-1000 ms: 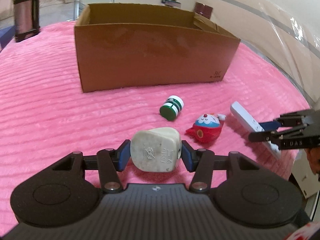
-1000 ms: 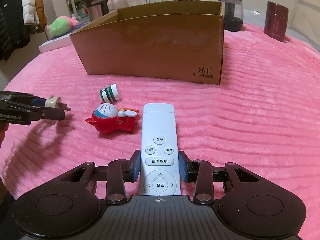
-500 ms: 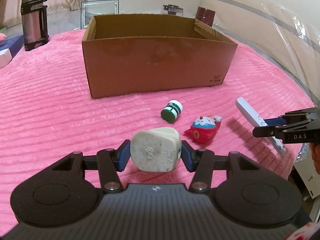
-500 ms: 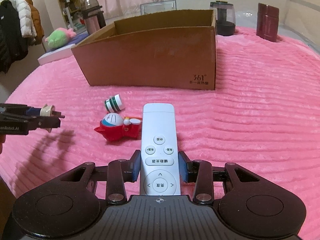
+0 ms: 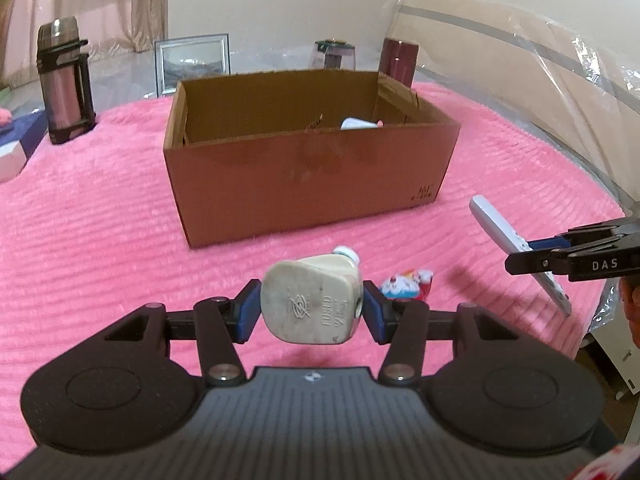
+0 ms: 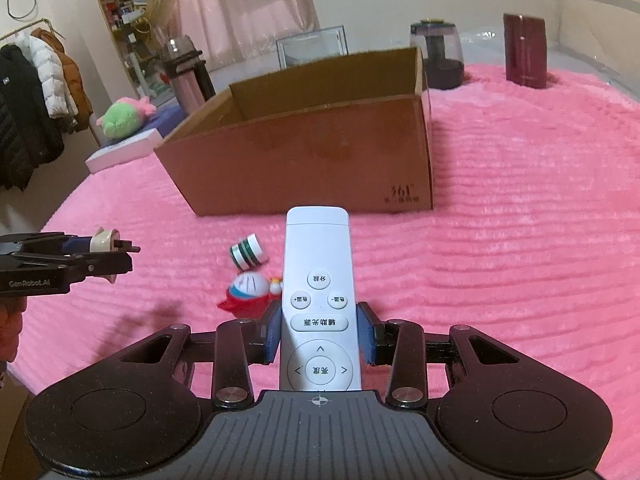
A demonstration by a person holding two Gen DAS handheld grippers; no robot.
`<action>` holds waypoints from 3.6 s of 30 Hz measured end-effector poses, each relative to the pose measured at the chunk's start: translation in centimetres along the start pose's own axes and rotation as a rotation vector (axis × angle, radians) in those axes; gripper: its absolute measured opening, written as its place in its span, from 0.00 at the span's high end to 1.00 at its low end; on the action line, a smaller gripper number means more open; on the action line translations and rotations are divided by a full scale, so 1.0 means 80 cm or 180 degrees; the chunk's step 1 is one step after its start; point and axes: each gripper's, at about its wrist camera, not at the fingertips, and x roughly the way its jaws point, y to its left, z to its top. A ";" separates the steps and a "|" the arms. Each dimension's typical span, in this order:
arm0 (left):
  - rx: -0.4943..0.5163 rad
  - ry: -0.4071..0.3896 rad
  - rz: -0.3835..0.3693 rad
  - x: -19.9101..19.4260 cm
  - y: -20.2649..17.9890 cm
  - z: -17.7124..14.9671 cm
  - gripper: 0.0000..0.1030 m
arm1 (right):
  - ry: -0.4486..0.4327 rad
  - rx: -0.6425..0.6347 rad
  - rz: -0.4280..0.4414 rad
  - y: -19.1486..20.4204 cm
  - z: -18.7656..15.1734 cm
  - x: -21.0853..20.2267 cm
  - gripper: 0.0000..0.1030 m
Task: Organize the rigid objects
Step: 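Lift and carry the plug and remote toward the cardboard box with both tools, then lower the beige plug and white remote into the box with both tools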
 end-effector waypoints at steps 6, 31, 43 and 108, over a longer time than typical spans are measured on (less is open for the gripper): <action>0.0100 -0.0060 -0.0037 -0.003 0.005 0.030 0.54 | -0.0073 -0.0009 0.0054 0.003 0.022 -0.009 0.66; 0.0467 -0.0154 -0.0032 0.054 0.044 0.205 0.54 | -0.0303 -0.0672 0.0288 0.029 0.228 0.038 0.66; 0.0710 0.0165 0.0043 0.131 0.066 0.230 0.54 | 0.0121 -0.1105 0.0252 0.051 0.267 0.145 0.65; 0.1970 0.1507 0.0038 0.325 0.077 0.204 0.53 | 0.1481 -0.2156 0.0064 0.062 0.262 0.380 0.65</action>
